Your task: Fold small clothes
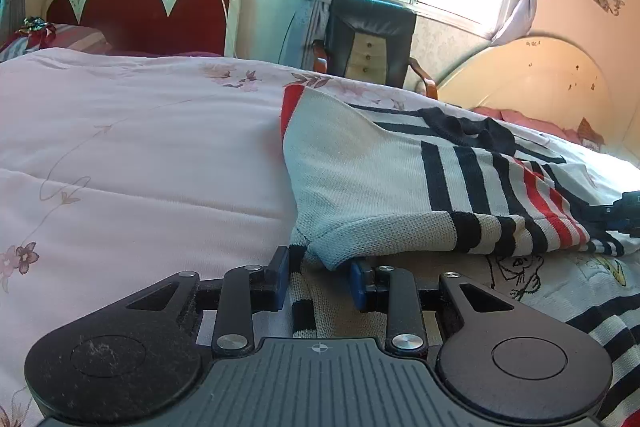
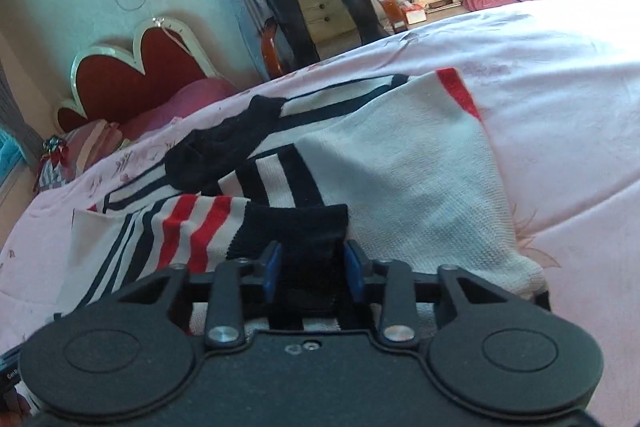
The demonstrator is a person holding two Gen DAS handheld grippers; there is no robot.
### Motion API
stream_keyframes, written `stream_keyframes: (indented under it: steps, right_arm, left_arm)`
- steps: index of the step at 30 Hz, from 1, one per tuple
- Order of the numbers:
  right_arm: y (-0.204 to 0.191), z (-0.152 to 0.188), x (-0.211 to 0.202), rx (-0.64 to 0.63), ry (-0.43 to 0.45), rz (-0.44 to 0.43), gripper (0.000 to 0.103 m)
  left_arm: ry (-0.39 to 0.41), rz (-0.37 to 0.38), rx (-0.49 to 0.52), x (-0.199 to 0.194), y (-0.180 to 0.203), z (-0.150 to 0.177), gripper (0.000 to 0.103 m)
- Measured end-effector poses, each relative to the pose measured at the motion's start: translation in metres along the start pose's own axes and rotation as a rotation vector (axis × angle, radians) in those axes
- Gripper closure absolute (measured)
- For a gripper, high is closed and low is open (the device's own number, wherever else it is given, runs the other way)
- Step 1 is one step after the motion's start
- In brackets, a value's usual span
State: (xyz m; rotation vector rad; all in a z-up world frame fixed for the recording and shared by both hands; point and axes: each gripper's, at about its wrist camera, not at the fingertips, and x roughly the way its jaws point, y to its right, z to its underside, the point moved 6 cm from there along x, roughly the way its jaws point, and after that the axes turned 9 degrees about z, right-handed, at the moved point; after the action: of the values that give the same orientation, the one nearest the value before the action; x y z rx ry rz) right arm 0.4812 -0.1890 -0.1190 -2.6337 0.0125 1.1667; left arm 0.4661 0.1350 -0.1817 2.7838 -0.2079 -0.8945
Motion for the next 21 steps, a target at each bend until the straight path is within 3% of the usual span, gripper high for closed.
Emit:
stream_keyframes:
  steps: [2, 4, 5, 6, 7, 9, 10, 11, 14, 18, 21]
  right_arm:
    - [-0.012, 0.001, 0.001, -0.095, 0.018, 0.042, 0.094]
    - [-0.022, -0.002, -0.005, -0.159, 0.041, 0.051, 0.095]
    - [-0.039, -0.013, -0.034, -0.235, 0.183, 0.032, 0.095]
    - [-0.048, -0.019, -0.052, -0.265, 0.265, 0.015, 0.095]
    - [-0.048, -0.019, -0.052, -0.265, 0.265, 0.015, 0.095]
    - [-0.061, -0.028, -0.084, -0.327, 0.419, -0.002, 0.095]
    - [-0.061, -0.030, -0.087, -0.341, 0.450, 0.010, 0.095]
    - [-0.056, -0.028, -0.078, -0.346, 0.417, 0.043, 0.095]
    - [-0.030, -0.015, -0.032, -0.275, 0.205, 0.098, 0.095]
    - [-0.025, 0.000, -0.016, -0.278, 0.150, 0.115, 0.094]
    - [-0.023, 0.004, -0.014, -0.280, 0.115, 0.157, 0.084]
  left_arm:
    - [0.001, 0.000, -0.001, 0.000, 0.000, 0.000, 0.073]
    - [0.006, -0.007, 0.005, -0.001, 0.001, 0.000, 0.073]
    - [0.008, -0.010, 0.008, -0.001, 0.001, 0.001, 0.073]
    - [0.010, -0.016, 0.010, -0.001, 0.001, 0.001, 0.073]
    - [0.011, -0.018, 0.009, 0.000, 0.001, 0.001, 0.073]
    - [0.010, -0.020, 0.007, 0.001, 0.001, 0.002, 0.073]
    - [0.009, -0.022, 0.009, 0.001, 0.002, 0.002, 0.073]
    - [0.008, -0.023, 0.010, 0.001, 0.002, 0.002, 0.073]
    - [0.000, -0.023, 0.015, 0.001, 0.002, 0.001, 0.073]
    - [-0.007, -0.022, 0.027, 0.001, 0.003, 0.000, 0.073]
    - [0.008, -0.005, 0.009, -0.021, 0.000, -0.006, 0.071]
